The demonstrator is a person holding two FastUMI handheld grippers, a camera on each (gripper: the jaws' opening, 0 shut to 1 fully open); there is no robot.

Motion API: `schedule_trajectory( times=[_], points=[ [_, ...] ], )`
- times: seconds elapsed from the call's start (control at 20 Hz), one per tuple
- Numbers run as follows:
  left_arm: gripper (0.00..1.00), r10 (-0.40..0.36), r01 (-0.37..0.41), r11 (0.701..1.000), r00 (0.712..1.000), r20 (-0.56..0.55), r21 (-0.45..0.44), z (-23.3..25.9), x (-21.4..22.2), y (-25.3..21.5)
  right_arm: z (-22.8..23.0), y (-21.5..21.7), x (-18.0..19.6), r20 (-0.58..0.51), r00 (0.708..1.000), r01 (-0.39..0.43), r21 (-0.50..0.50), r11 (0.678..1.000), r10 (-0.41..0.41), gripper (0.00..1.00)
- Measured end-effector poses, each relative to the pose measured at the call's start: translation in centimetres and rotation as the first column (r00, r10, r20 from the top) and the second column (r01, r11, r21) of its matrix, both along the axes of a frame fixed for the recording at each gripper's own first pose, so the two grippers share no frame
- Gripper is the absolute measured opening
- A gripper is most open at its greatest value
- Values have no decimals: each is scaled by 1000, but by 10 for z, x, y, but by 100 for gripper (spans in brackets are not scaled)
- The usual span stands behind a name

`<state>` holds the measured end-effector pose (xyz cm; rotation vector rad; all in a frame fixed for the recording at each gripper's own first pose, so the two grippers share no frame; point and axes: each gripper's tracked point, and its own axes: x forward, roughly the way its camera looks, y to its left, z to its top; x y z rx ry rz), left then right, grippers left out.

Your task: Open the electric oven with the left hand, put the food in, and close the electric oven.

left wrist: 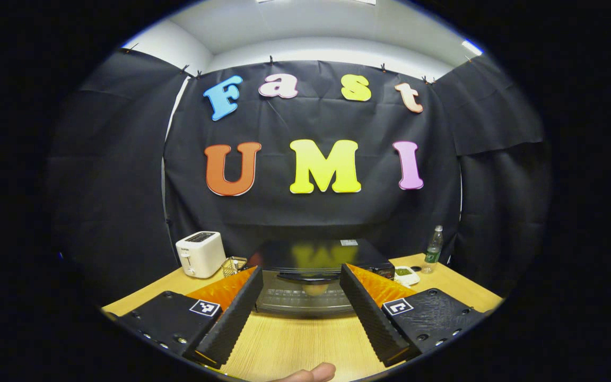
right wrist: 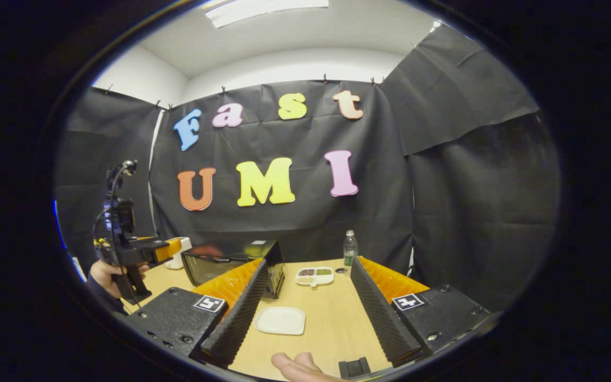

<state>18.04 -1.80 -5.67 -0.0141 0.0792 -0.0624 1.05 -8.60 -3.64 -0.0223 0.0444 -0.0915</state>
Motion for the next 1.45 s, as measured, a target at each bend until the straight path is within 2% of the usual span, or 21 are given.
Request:
schedule_trajectory(
  times=[0.05,0.1,0.15,0.35,0.55,0.7,1.1,1.15,1.2,1.35,1.4,1.45],
  points=[
    [95,6,-5,1000,1000,19,-8,12,-9,4,4,2,-2,5,1000,0,-1,1000,0,95],
    [100,5,-4,1000,999,38,-15,24,-19,5,7,6,-5,10,1000,-2,-4,1000,2,95],
    [95,-2,2,1000,999,49,-20,34,-30,6,12,9,-7,17,1000,-5,-6,1000,5,95],
    [94,-32,36,998,997,76,-54,55,-78,4,32,18,-19,76,997,5,-23,1000,-4,95],
    [94,-16,19,999,997,81,-37,53,-123,4,40,37,-31,106,994,-20,-35,999,24,95],
    [94,-50,52,999,995,82,-14,51,-149,-9,35,41,-35,91,995,-34,-31,999,37,95],
    [94,-28,15,995,989,143,96,64,-173,-13,30,25,-38,71,997,-7,-25,1000,8,95],
    [94,-26,12,995,990,137,101,62,-174,-14,29,23,-38,67,998,-7,-22,1000,8,95],
    [89,-23,10,995,991,133,101,60,-172,-15,27,21,-38,64,998,-5,-20,1000,6,95],
    [89,-34,24,996,992,119,88,59,-174,-20,23,16,-35,51,999,-5,-6,1000,5,95],
    [95,-32,22,996,993,118,87,58,-174,-18,23,15,-35,49,999,-3,-2,1000,3,95],
    [95,-25,15,996,992,120,88,59,-175,-16,23,14,-36,48,999,-4,-2,1000,4,95]
  ],
)
